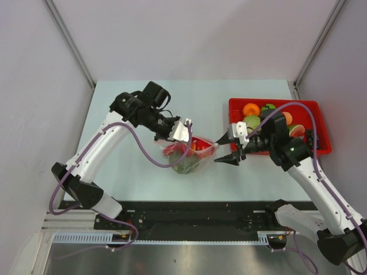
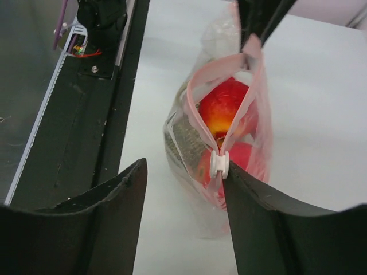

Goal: Place the food in the zip-top bag and seal the zipper
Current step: Adjust the zipper food storage bag at the center of the board.

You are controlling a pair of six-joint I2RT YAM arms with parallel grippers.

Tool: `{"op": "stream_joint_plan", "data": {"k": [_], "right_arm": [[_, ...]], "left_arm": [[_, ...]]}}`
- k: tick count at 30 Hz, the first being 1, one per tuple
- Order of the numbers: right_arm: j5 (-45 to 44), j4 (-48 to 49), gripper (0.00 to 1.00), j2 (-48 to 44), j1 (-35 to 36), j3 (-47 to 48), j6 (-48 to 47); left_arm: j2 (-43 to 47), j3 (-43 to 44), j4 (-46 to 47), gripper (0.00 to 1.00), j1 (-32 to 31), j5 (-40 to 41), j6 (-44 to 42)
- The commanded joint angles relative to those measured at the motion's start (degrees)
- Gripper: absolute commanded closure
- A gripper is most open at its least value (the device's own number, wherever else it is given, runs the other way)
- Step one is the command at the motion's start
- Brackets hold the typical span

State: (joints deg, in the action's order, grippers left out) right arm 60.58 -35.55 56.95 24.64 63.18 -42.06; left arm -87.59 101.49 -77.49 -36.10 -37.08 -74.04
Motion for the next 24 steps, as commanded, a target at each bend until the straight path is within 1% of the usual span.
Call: {"op": "stream_joint_plan", "data": {"k": [1,2,7,8,10,11,12,13,17,18,19,20,21,24], "right_arm": [[-5.37,9.78,0.43,-3.42,3.57,-5.42,2.68],[-6.25,12.58,0.46,-3.34,3.57,-6.65,4.78],[-8.37,14.19,0.65,-1.93,3.13,-7.10,6.12],[-8.46,14.80,0.72,-1.67,2.96,-7.45,6.99],[-8.81,17.25,0.81,-1.67,2.17,-7.72,8.83],[-8.98,17.88,0.92,-1.67,2.08,-7.81,10.23],[-9.25,17.97,0.98,-1.75,1.90,-7.89,10.51],[-9.77,18.15,1.00,-1.84,1.81,-8.16,10.60],[-10.30,17.80,1.00,-2.72,1.20,-8.60,10.69],[-10.56,17.71,0.98,-2.98,1.02,-8.60,10.95],[-10.65,17.71,0.83,-3.07,0.85,-8.60,11.04],[-10.65,17.62,0.58,-3.16,0.58,-8.68,11.13],[-10.65,17.71,0.57,-2.99,0.67,-8.60,11.13],[-10.39,17.88,0.59,-2.72,0.14,-8.60,11.48]], "left_arm": [[1.02,1.43,-3.98,1.00,0.32,-5.37,-5.15],[1.02,1.25,-3.98,1.00,0.24,-5.37,-5.15],[1.37,0.81,-4.25,1.00,0.41,-5.90,-5.68],[1.72,0.46,-3.98,1.00,0.50,-6.07,-5.33],[2.07,-0.67,-2.67,1.00,0.50,-6.25,-4.71],[2.25,-1.12,-2.14,1.00,0.50,-6.25,-3.67],[2.60,-1.56,-1.35,1.00,0.50,-6.08,-2.70],[2.78,-2.34,-0.39,1.00,0.59,-6.07,-2.25],[4.09,-3.76,2.34,1.00,1.73,-7.21,-0.23],[4.27,-3.85,2.43,1.00,1.82,-7.30,-0.23],[4.71,-4.19,2.78,1.00,1.91,-7.48,-0.23],[4.80,-4.37,2.96,1.00,1.99,-8.00,-0.31],[4.97,-4.37,2.96,1.00,2.00,-8.18,-0.32],[4.80,-4.38,3.05,1.00,2.08,-8.62,-0.40]]}}
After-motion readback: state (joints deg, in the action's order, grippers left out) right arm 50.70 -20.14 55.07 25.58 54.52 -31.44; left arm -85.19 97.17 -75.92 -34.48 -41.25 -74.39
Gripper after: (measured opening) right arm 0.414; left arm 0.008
